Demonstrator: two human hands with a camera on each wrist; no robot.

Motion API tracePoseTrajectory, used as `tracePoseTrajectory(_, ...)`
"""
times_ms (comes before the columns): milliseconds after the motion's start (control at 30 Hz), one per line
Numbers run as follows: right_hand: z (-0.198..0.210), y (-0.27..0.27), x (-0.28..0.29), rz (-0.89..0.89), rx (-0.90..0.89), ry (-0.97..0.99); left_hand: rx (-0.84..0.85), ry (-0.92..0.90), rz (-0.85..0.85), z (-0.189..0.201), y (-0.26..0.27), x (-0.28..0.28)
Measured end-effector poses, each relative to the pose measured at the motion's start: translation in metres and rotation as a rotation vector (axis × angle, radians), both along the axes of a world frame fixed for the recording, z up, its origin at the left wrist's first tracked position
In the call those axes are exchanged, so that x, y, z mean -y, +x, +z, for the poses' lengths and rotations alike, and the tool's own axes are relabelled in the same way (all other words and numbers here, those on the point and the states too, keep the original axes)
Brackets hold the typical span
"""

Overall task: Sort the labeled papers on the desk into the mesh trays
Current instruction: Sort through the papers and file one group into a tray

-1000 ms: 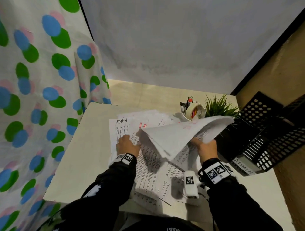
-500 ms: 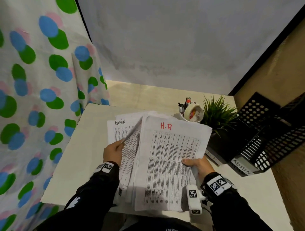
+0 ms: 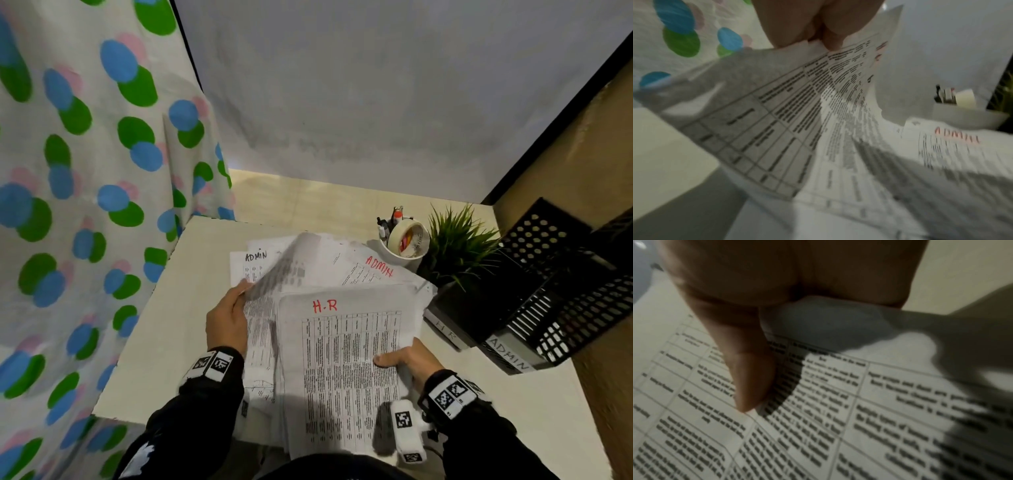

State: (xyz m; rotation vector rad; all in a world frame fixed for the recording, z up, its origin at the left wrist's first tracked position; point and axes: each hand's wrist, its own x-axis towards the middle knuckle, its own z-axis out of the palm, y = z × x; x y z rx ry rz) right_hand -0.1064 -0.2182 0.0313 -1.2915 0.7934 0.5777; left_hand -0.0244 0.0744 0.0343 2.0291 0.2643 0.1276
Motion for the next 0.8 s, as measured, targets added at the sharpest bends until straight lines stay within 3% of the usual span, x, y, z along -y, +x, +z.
tracePoseTrajectory(100, -0.004, -0.001, 0.006, -0.081, 0.079, 0.036, -0.014, -0.156, 0.045, 0.016, -0.009, 0.009)
tracePoseTrajectory(233, 0.036, 0.002, -0.004, -0.191, 0.163, 0.102, -0.23, -0.49, -0.157, 0.022, -0.023, 0.033)
tracePoseTrajectory(433, 0.04, 0.01, 0.005, -0.314, 0.066, 0.106, -0.372, -0.429, -0.359, 0.029, -0.037, 0.061)
tracePoseTrajectory(600, 0.045, 0.026, 0.007, -0.517, 0.383, -0.084, -0.28, -0.475, -0.387, 0.058, -0.037, 0.083)
tracePoseTrajectory(700, 0.057, 0.034, 0.008, -0.501, 0.508, -0.163, -0.136, -0.356, -0.316, 0.067, -0.028, 0.093)
tracePoseTrajectory(800, 0.071, 0.035, 0.006, -0.457, 0.558, -0.208, 0.069, -0.31, -0.35, 0.077, -0.024, 0.096)
